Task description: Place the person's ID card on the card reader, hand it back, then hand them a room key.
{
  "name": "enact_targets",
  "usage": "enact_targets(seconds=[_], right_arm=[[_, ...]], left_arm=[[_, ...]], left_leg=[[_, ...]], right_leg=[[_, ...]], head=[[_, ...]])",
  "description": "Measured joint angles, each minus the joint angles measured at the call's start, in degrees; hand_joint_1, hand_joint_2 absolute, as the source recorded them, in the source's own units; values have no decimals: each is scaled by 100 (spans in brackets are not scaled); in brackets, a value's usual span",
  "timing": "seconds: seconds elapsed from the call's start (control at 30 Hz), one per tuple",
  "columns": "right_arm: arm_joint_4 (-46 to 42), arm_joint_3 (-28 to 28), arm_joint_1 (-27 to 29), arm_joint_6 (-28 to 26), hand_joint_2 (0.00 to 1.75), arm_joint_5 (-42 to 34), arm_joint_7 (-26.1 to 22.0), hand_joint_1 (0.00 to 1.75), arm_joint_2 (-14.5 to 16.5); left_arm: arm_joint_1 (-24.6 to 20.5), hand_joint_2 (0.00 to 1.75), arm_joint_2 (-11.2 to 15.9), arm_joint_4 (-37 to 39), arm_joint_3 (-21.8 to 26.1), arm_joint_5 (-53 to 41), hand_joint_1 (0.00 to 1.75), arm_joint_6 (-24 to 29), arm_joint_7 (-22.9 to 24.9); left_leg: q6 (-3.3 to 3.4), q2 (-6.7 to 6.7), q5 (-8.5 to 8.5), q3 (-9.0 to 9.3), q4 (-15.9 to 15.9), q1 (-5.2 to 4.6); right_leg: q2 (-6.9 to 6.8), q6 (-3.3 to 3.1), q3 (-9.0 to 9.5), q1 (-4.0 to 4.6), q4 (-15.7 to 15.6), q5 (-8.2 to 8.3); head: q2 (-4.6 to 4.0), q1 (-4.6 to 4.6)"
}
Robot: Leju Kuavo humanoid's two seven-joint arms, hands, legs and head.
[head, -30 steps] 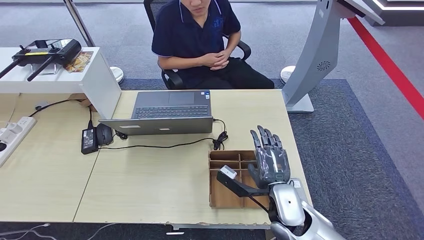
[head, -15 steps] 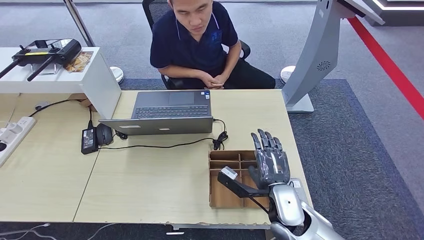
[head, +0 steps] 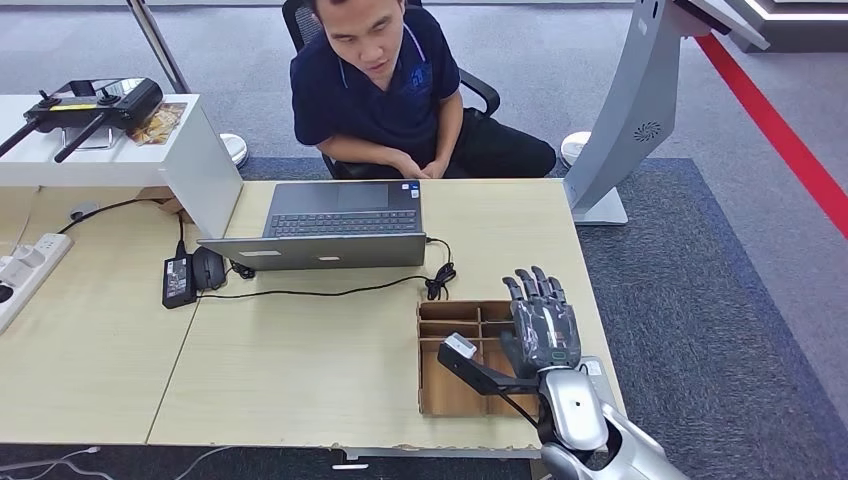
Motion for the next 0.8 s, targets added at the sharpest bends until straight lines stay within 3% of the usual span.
enact_targets(seconds=[0.67,0.7,0.8], right_arm=[[33,0,-22,-17,175,-9,1,59,-2],[34,0,-22,-17,175,-10,1,68,-2],[48,0,-23,-17,175,-13,1,147,-2]], left_arm=[[0,0,0,-1,0,-56,0,0,0],[0,0,0,-1,0,-57,0,0,0],[0,0,0,-1,0,-58,0,0,0]], left_leg=[[0,0,0,0,0,0],[0,0,0,0,0,0],[0,0,0,0,0,0]], right_leg=[[0,0,0,0,0,0],[0,0,0,0,0,0],[0,0,0,0,0,0]], head=[[0,0],[0,0],[0,0]])
